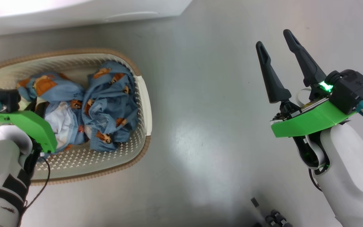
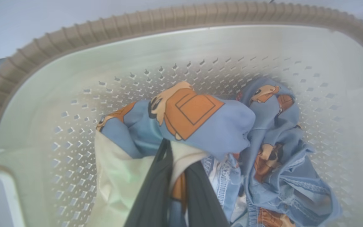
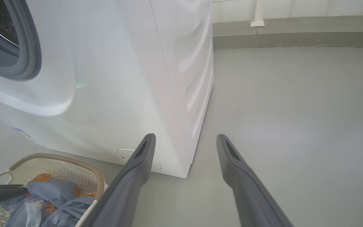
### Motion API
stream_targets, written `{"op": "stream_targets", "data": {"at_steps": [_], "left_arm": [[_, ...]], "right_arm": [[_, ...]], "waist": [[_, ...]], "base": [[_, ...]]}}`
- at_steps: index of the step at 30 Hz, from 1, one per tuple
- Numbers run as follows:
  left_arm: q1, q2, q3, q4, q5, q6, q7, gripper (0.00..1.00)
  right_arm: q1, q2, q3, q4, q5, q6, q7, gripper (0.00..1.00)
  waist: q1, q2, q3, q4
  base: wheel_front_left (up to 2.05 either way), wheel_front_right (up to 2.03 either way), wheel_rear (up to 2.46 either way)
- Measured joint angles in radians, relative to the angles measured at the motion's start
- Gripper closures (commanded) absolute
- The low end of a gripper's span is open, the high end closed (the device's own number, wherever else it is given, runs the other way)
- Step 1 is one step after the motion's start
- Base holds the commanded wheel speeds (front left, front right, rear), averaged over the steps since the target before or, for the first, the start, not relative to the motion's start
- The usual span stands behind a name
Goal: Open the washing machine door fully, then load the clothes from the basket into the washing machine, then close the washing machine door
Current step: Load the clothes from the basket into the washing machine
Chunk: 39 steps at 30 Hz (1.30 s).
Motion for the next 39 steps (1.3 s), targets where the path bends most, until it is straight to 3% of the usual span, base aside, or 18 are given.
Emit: {"op": "stream_targets", "data": {"at_steps": [14, 29, 39], "left_arm": [[0.118, -0.020, 0.054, -0.042, -0.039, -0.002, -0.058, 1.00], [0.350, -0.017, 0.256, -0.287, 0.072, 0.029, -0.058, 1.00], [0.494, -0.046, 0.431, -0.429, 0.168, 0.029, -0.058, 1.00]], "right_arm": [[0.029, -0.005, -0.001, 0.036, 0.026, 0.000, 0.000, 0.00], [0.174, -0.030, -0.016, 0.063, 0.050, 0.000, 0.000, 0.00], [0.253, -0.039, -0.023, 0.071, 0.079, 0.000, 0.000, 0.00]], "waist": [[-0.0001, 0.0000, -0.147, 0.028], [-0.0002, 0.0000, -0.358, 0.047], [-0.0001, 0.0000, -0.488, 0.058]], "base": [[0.00, 0.00, 0.00], [0.00, 0.00, 0.00], [0.00, 0.00, 0.00]]}}
